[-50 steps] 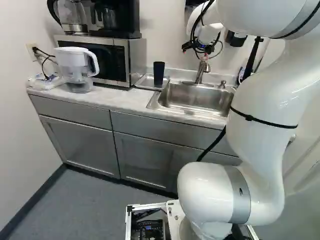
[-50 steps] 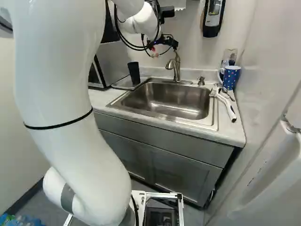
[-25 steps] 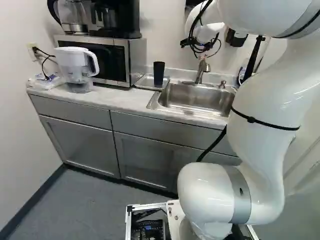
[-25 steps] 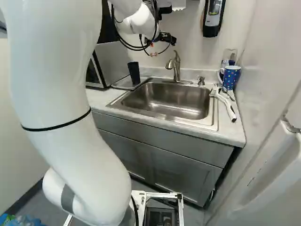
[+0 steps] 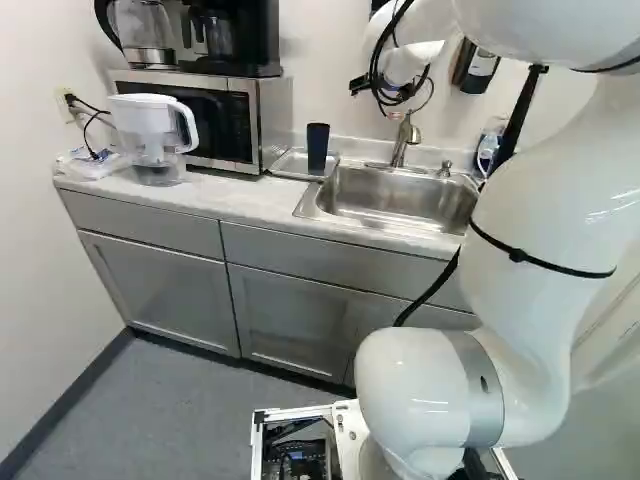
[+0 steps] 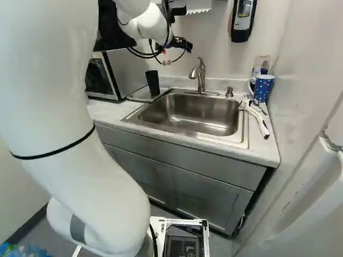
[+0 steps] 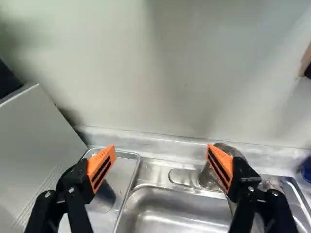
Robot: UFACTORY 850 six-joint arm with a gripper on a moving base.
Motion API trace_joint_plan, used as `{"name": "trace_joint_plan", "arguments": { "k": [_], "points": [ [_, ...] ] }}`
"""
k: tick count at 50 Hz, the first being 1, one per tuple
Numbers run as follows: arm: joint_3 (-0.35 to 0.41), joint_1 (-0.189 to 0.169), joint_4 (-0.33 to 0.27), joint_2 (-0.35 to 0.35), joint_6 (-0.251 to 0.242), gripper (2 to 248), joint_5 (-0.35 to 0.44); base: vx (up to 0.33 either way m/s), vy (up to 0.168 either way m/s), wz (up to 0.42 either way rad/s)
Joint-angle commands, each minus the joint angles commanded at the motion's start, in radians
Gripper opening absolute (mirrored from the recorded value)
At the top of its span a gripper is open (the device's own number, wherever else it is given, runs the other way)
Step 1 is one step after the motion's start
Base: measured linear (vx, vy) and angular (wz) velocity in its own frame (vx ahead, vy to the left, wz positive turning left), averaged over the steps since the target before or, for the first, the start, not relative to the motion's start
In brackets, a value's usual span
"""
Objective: Rinse the cup and place it in the tray
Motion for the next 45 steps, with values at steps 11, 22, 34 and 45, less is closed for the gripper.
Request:
{"name": "trace_joint_plan", "arguments": {
  "k": [11, 22, 34, 45],
  "points": [
    [0.041, 0.022, 0.000, 0.040, 0.000, 247, -0.055, 0.000, 0.000, 0.000],
    [0.074, 0.040, 0.000, 0.073, 0.000, 247, -0.121, 0.000, 0.000, 0.000],
    [0.109, 0.052, 0.000, 0.108, 0.000, 247, -0.194, 0.000, 0.000, 0.000],
    [0.138, 0.052, 0.000, 0.138, 0.000, 247, -0.263, 0.000, 0.000, 0.000]
  ]
}}
